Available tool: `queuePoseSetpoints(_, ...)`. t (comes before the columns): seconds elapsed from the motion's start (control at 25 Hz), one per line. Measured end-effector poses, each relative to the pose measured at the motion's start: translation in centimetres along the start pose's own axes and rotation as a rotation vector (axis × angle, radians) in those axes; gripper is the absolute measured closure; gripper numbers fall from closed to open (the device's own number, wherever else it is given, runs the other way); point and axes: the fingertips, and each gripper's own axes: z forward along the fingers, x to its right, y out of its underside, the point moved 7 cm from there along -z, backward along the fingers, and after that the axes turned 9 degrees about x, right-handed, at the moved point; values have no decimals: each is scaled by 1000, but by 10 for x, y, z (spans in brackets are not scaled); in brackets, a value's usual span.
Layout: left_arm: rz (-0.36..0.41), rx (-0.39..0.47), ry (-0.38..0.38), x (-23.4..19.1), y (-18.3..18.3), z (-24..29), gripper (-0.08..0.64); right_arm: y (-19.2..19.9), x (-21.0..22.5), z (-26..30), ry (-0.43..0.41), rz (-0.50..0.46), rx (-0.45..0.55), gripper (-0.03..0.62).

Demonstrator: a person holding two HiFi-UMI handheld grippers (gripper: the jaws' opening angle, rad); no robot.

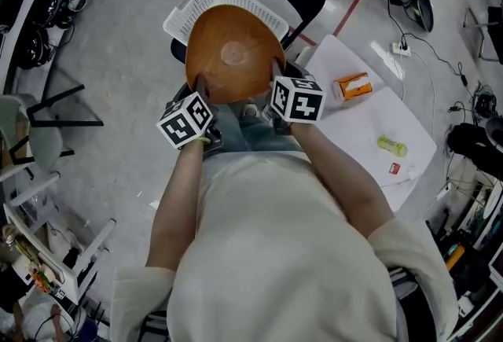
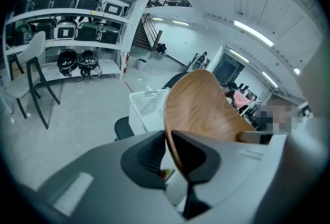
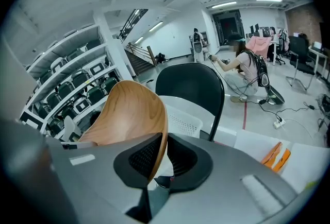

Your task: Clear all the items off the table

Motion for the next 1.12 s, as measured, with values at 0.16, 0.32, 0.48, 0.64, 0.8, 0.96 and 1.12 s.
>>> queuePoseSetpoints(0.16,8,-20,4,-6,-6,16,518,-2,-2,15,12,6,-13,565)
queuePoseSetpoints(0.32,17,-51,10,-13,-10,34,518,-1,-2,32,32,15,-32,565)
queuePoseSetpoints(0.48,25,-86,12,-24,-15,55,517,0,-6,54,51,27,-57,565)
queuePoseSetpoints(0.64,33,-121,12,-34,-21,80,517,2,-7,79,74,38,-87,565)
queuePoseSetpoints(0.8,48,-155,10,-39,-26,103,518,4,-4,99,97,48,-114,563)
queuePoseSetpoints(0.96,59,-188,7,-43,-25,126,517,7,1,118,128,75,-133,563)
queuePoseSetpoints(1.12,70,-217,2,-47,-27,140,517,11,3,132,142,97,-153,563)
